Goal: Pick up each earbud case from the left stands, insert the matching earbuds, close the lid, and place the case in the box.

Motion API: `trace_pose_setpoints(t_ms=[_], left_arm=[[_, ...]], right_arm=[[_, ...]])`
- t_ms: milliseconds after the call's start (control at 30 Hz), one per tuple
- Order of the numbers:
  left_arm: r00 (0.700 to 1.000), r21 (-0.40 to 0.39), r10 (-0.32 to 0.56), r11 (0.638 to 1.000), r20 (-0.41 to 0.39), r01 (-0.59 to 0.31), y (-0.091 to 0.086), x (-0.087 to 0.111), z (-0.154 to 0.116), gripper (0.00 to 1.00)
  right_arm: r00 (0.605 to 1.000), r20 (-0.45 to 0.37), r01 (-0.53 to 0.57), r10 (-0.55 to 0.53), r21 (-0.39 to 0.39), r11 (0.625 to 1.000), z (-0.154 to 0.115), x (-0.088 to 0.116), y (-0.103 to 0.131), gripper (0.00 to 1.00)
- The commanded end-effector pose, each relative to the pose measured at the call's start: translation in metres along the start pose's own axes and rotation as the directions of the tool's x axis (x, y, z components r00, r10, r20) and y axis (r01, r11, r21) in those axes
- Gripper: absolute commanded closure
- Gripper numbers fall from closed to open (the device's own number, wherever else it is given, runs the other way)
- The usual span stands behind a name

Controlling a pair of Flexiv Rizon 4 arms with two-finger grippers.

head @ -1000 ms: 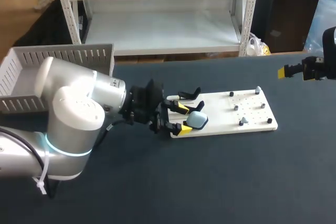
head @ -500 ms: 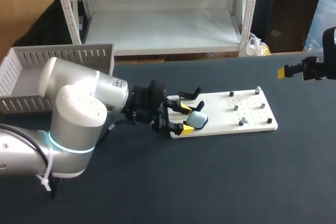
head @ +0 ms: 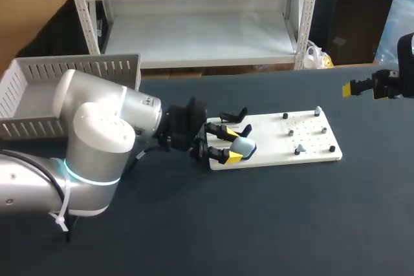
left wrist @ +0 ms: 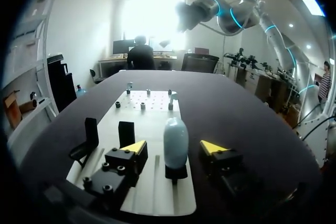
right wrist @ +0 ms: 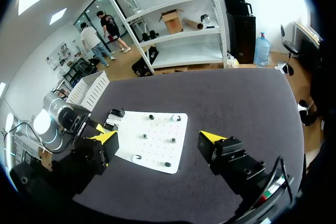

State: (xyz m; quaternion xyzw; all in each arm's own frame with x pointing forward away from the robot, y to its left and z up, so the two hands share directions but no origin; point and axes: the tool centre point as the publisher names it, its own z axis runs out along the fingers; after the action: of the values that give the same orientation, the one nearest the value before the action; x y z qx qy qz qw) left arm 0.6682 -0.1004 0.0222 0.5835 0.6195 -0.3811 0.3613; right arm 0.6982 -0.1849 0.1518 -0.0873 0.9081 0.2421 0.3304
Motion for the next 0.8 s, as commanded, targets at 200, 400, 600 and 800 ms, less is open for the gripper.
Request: trace_pose_setpoints(t_ms=[200, 400, 600, 800], left_arm=[[1.0, 0.005, 0.0, 1.0, -0.001, 0.0, 0.003, 0.0034, 0.0068, 0.49], [1.0, 0.007, 0.0, 1.0, 0.003, 0.0, 0.0017, 0.0018, 0.0076, 0.55], [1.0, 0.009, 0.002, 1.0, 0.006, -0.002, -0.0003, 0.0006, 0.0078, 0.91], [1.0, 0.008, 0.001, 1.0, 0.011, -0.001, -0.0042, -0.0004, 0.0032, 1.0]], right_arm=[[1.0, -0.001, 0.001, -0.001, -0.006, 1.0, 0.001, -0.0003, -0.0016, 0.0], [1.0, -0.001, 0.001, -0.001, -0.006, 1.0, 0.001, -0.0003, -0.0016, 0.0], [1.0, -0.001, 0.001, -0.001, -0.006, 1.0, 0.001, -0.0003, -0.0016, 0.0], [1.0, -0.001, 0.001, -0.001, -0.006, 1.0, 0.001, -0.0003, -0.0016, 0.0]])
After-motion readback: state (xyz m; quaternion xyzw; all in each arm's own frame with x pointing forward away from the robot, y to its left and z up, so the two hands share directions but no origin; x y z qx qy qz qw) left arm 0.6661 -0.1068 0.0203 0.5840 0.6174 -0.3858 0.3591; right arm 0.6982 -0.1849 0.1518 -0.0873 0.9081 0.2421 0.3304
